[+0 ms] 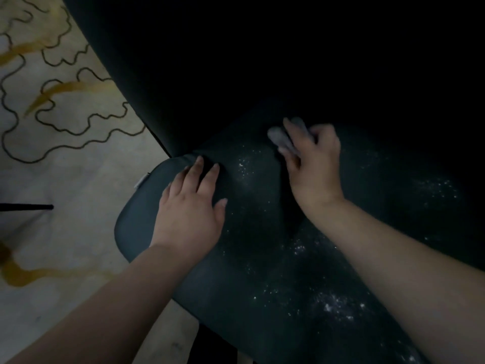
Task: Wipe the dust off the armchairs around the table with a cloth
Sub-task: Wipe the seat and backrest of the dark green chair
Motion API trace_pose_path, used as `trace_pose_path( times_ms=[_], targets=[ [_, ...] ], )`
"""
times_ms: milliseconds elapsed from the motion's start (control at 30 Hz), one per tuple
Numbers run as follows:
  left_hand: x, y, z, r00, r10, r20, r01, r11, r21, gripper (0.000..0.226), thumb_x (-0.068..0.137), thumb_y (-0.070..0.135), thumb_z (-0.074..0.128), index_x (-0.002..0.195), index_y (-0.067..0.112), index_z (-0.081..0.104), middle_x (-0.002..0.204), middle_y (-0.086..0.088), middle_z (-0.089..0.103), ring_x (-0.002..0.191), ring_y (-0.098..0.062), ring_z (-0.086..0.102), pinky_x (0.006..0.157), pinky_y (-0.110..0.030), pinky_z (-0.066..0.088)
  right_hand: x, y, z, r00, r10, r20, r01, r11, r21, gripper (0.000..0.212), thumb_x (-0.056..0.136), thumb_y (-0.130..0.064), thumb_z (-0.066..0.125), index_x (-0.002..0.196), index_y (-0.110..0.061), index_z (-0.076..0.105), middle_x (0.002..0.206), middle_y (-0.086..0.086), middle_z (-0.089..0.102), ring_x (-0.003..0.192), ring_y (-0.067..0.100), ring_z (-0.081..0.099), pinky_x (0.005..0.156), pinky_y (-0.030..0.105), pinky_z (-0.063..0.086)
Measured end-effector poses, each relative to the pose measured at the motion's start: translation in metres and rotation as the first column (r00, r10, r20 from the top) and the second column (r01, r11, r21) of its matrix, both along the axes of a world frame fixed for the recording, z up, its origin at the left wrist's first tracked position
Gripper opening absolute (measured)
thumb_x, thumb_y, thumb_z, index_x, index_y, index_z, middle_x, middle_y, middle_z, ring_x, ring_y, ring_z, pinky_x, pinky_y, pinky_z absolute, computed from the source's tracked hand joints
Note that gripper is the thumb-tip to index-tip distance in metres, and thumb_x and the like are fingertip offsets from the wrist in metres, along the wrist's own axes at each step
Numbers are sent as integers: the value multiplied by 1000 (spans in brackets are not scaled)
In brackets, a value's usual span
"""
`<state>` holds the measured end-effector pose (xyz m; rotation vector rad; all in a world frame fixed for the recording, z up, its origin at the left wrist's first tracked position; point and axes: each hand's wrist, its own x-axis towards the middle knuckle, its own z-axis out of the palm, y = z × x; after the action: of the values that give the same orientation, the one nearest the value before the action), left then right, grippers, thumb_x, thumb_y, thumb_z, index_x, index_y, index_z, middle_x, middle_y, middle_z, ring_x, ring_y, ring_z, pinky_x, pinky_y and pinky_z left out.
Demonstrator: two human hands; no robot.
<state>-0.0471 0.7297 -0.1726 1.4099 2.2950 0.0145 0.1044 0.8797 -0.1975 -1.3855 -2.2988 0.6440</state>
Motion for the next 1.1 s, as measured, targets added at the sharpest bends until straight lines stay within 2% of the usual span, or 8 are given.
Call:
trace_pose_path(
  times_ms=[267, 333, 467, 667, 767, 933, 1000, 1100],
  targets=[
    [-17, -14, -2, 997, 78, -24, -78, 997, 8, 61, 93, 46, 38, 149, 24, 26, 157, -5, 22, 139, -30, 24, 112, -48, 27, 27, -49, 7, 962, 271, 23, -271, 963, 0, 45, 85, -10, 68, 127, -24, 61, 106, 17, 52, 94, 31, 45, 81, 36, 41],
    [-19, -18, -3, 997, 78, -26, -78, 997, 6, 60, 93, 46, 39, 148, 24, 29, 156, -6, 24, 138, -30, 25, 112, -48, 28, 27, -30, 5, 961, 248, 126, -256, 966, 49, 39, 90, -20, 58, 129, -25, 59, 112, 20, 50, 102, 34, 43, 87, 41, 40],
    [-16, -20, -6, 997, 75, -27, -75, 997, 6, 60, 93, 46, 42, 148, 24, 30, 154, -6, 27, 137, -30, 26, 110, -47, 29, -32, 13, -7, 999, 25, 43, -31, 992, 123, 23, 90, -28, 64, 109, -16, 59, 106, 1, 47, 96, 11, 51, 82, 20, 43],
    [-15, -25, -6, 997, 66, -36, -65, 998, 14, 61, 92, 44, 46, 147, 25, 32, 153, -7, 29, 136, -31, 28, 107, -48, 32, 0, -61, -5, 913, 391, 115, -400, 914, 67, 34, 92, -22, 54, 126, -27, 61, 111, 15, 51, 100, 30, 43, 83, 42, 40],
    [-14, -29, -6, 998, 62, -29, -61, 998, 32, 59, 92, 43, 47, 147, 25, 33, 152, -6, 31, 135, -30, 29, 106, -47, 33, 20, -43, -3, 960, 271, 73, -279, 949, 144, 29, 90, -29, 57, 118, -25, 66, 104, 5, 46, 98, 23, 42, 81, 29, 39],
    [-12, -33, -9, 997, 83, -4, -83, 994, 70, 58, 92, 39, 49, 146, 24, 35, 152, -4, 31, 134, -28, 27, 105, -45, 33, -33, -6, -9, 999, 42, -13, -41, 998, 36, 26, 91, -32, 59, 115, -23, 61, 109, 4, 47, 102, 20, 47, 92, 38, 43],
    [-10, -35, -10, 997, 79, -7, -78, 994, 75, 59, 91, 38, 51, 146, 24, 34, 152, -5, 30, 135, -28, 28, 106, -45, 32, -38, -31, -6, 996, 88, -30, -85, 993, 79, 19, 86, -36, 67, 95, -20, 62, 100, 0, 48, 93, 17, 53, 81, 41, 50],
    [-8, -43, -10, 998, 59, -12, -58, 996, 65, 62, 90, 37, 53, 147, 25, 32, 155, -5, 27, 138, -28, 26, 110, -46, 28, 1, -77, -2, 916, 398, 43, -400, 912, 86, 32, 88, -19, 65, 120, -22, 67, 104, 14, 54, 92, 30, 50, 75, 41, 47]
  ],
)
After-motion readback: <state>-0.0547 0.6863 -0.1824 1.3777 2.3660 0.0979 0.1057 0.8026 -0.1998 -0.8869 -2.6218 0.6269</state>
